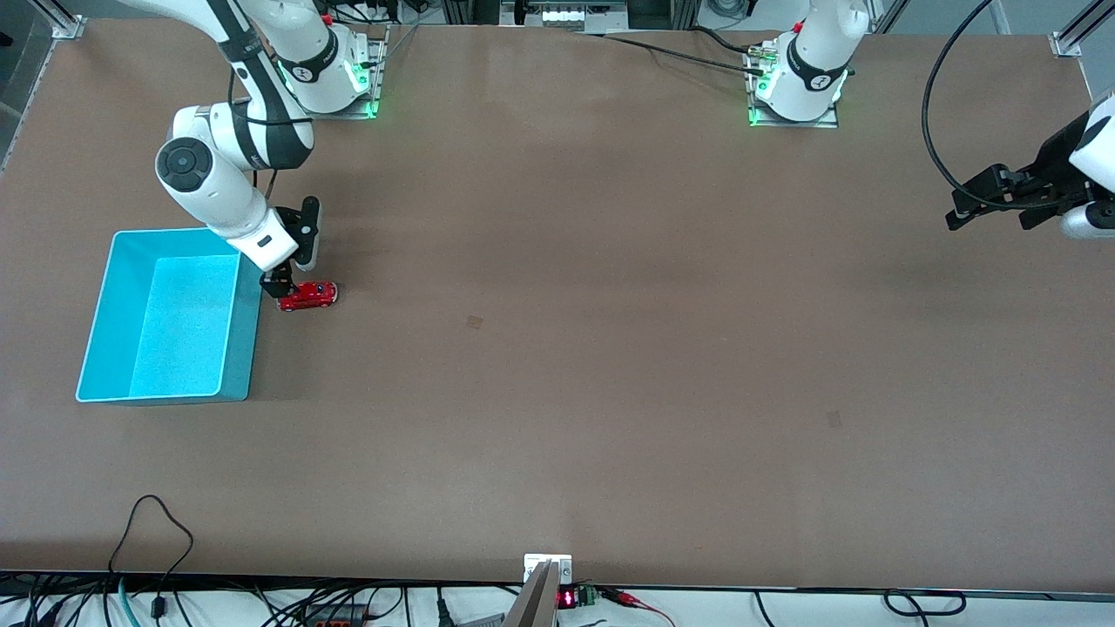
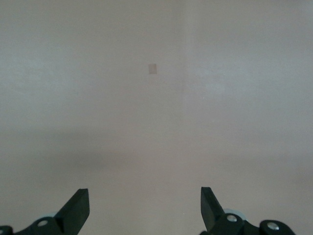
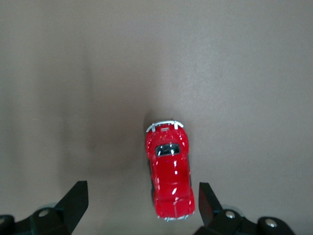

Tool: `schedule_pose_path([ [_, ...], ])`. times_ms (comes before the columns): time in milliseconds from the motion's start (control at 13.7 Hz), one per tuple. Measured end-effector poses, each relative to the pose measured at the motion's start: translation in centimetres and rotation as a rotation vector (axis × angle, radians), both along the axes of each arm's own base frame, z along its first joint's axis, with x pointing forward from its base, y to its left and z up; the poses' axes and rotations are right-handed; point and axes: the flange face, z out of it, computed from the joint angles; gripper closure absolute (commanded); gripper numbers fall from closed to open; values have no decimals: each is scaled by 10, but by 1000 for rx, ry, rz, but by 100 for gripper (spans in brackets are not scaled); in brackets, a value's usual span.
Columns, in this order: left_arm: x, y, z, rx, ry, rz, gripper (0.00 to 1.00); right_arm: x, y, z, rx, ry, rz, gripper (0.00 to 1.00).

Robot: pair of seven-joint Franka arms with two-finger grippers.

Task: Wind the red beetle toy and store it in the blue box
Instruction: 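Lower the right gripper and grasp the red car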

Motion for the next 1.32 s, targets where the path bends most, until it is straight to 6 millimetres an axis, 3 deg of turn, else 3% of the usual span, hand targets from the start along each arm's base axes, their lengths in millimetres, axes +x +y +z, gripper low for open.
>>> schedule_pose_path([
  [439, 0, 0, -1, 0, 4, 0, 0, 3, 1, -22, 12, -30, 97, 0],
  [1024, 0, 0, -1, 0, 5, 0, 0, 4, -18, -43, 18, -32, 101, 0],
  [1244, 0, 0, -1, 0, 4, 1, 0, 4, -18, -45, 18, -29, 102, 25],
  [1317, 0, 0, -1, 0, 4, 1, 0, 3, -18, -45, 18, -28, 102, 40],
])
